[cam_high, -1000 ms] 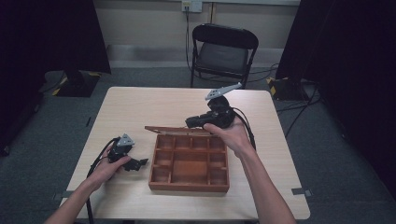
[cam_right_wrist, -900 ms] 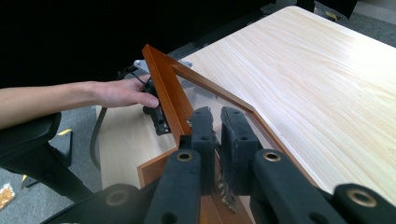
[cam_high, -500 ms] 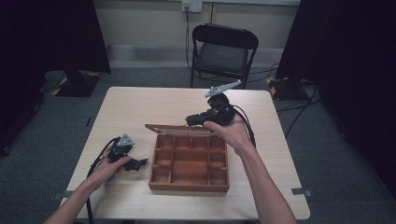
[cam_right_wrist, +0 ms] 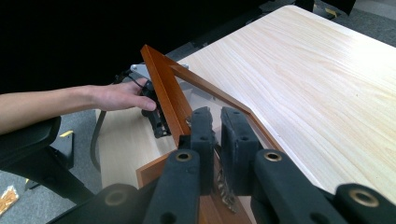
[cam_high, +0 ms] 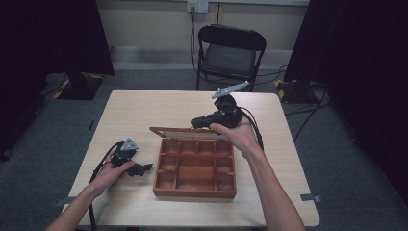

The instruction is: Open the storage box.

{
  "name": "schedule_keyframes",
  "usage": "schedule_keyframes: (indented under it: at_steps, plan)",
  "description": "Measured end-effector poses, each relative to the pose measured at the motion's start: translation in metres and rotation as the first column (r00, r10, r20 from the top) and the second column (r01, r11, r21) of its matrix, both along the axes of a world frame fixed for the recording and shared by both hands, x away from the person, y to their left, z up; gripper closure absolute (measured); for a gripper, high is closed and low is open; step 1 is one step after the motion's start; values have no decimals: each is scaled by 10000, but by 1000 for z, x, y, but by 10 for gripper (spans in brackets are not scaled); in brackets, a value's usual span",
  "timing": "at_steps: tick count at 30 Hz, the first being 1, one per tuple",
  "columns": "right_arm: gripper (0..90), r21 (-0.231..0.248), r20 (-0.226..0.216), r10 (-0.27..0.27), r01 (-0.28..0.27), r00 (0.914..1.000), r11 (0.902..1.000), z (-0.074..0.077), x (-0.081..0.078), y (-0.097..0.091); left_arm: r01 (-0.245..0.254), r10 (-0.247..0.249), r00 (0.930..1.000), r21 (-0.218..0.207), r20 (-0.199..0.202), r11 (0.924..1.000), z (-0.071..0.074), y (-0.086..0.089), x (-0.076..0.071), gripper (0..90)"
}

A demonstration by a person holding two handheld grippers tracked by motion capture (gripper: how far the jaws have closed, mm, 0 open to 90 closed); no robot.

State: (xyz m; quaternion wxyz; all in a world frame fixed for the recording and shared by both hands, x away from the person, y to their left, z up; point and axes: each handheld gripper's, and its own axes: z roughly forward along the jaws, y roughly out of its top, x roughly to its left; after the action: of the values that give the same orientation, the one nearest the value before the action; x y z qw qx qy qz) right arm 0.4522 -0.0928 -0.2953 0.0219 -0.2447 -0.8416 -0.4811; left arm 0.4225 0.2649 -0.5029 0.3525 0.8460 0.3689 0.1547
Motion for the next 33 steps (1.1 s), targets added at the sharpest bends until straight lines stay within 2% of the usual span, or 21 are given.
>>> schedule_keyframes:
  at_steps: [33]
  plan:
    - [836,17,-29,-11,11,10000,10000,0,1,0,4,-4,10000,-22,4,10000,0,0,0,0]
